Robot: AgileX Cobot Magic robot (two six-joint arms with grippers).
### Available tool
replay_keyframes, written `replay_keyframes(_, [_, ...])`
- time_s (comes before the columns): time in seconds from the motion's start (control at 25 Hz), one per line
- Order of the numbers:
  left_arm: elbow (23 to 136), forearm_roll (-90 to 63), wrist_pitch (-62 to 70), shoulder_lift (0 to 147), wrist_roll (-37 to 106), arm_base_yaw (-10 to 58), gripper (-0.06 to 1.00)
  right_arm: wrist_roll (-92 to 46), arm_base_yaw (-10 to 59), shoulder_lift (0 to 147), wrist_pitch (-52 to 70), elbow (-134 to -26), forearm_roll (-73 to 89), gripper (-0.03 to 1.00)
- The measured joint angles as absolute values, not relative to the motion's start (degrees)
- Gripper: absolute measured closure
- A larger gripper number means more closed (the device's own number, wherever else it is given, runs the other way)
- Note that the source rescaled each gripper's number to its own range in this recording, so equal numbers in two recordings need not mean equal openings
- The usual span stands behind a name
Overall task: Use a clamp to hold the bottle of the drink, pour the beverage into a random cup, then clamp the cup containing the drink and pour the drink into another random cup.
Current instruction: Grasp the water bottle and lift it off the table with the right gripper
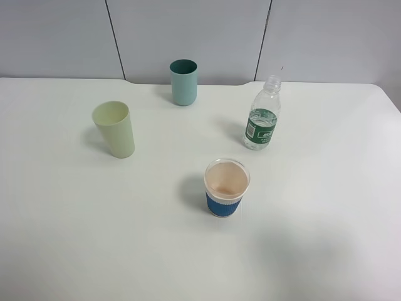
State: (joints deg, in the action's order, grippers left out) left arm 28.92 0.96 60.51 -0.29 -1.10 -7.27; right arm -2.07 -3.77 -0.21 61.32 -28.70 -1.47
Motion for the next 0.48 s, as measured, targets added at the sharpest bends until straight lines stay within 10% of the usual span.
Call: replay_keyframes(0.48, [28.9,1.0,60.5,-0.3,-1.1,-7.3,-0.06,-2.1,-3.8,-0.2,61.3,-28.7,-1.5,-0.03])
